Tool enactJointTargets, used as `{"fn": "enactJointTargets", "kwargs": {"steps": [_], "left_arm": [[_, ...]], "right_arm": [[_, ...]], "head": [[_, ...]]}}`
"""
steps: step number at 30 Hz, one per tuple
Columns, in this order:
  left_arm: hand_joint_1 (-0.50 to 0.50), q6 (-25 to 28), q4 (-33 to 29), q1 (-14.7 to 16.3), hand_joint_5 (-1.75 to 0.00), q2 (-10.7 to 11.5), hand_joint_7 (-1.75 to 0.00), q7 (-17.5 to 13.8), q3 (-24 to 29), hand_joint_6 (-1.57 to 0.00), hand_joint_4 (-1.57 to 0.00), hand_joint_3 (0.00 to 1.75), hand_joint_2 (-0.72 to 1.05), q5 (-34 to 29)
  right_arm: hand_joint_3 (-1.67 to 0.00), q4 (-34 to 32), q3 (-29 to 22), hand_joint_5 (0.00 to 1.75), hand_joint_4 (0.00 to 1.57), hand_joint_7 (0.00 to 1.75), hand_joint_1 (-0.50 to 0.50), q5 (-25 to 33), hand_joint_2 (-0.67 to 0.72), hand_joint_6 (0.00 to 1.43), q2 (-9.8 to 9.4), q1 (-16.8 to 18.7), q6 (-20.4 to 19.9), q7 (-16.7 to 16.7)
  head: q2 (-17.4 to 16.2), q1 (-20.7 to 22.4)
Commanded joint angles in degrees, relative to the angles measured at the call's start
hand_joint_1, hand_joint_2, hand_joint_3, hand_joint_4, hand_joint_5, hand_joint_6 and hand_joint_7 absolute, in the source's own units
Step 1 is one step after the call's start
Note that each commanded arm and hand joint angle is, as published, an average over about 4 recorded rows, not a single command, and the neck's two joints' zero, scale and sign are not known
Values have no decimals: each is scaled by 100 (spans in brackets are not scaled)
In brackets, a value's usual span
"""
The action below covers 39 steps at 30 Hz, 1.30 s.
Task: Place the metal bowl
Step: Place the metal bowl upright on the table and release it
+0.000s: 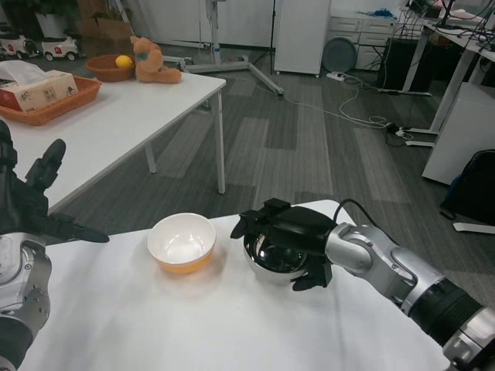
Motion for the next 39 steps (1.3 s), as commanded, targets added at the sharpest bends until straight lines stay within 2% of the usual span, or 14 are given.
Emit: {"fn": "enactJointTargets", "kwargs": {"steps": [1,5,9,12,16,20,21,25,29,31,34,37,39], "left_arm": [[-50,-39,-33,84,0,-3,0,-2,6,0,-56,4,-72,21],[-50,-39,-37,84,0,1,0,-2,-1,0,-56,9,-72,19],[-50,-39,-31,90,0,-1,0,-2,-3,0,-56,9,-72,19],[-50,-39,-35,88,0,6,0,-2,-3,0,-56,9,-72,19],[-50,-39,-35,84,0,6,0,-2,-3,0,-56,9,-72,19],[-50,-39,-40,88,0,4,0,-2,-12,0,-56,9,-72,21],[-50,-39,-40,90,0,4,0,-2,-12,0,-56,9,-72,21],[-50,-39,-44,93,0,1,0,-7,-12,0,-56,7,-72,28],[-50,-39,-55,97,0,6,0,-11,-12,0,-56,2,-72,28],[-50,-39,-64,101,0,6,0,-11,-12,0,-56,2,-72,30],[-50,-39,-66,101,0,6,0,-11,-12,0,-56,7,-72,37],[-50,-39,-59,101,0,6,0,-11,-12,0,-56,7,-72,30],[-50,-37,-57,101,0,6,0,-11,-12,0,-56,7,-72,30]], "right_arm": [[-159,229,-81,138,39,154,-41,1,-60,70,62,151,-182,-127],[-159,391,-149,121,37,154,-42,20,-60,61,86,261,-316,-195],[-159,583,-224,126,37,154,-42,102,-54,54,123,354,-468,-263],[-159,659,-250,119,34,154,-42,115,-54,44,163,409,-499,-283],[-159,725,-281,97,31,154,-42,102,-48,38,176,461,-503,-287],[-159,910,-349,65,37,154,-42,115,-45,39,189,485,-723,-360],[-159,938,-355,63,37,154,-42,115,-43,37,194,488,-756,-373],[-159,1013,-360,46,30,152,-39,113,-48,21,202,492,-865,-459],[-159,1059,-369,24,26,143,-33,91,-45,11,224,494,-978,-555],[-159,1066,-375,19,25,140,-31,80,-43,9,240,501,-1006,-604],[-159,1077,-395,19,24,145,-24,49,-48,3,260,514,-1070,-687],[-159,1079,-432,19,24,147,-20,-21,-48,4,275,540,-1131,-733],[-151,1073,-450,19,25,147,-18,-72,-45,2,277,551,-1147,-747]], "head": [[-58,-28],[-115,-41],[-192,-67],[-218,-77],[-269,-94],[-293,-116],[-295,-119],[-331,-116],[-374,-109],[-394,-107],[-415,-99],[-444,-85],[-454,-70]]}}
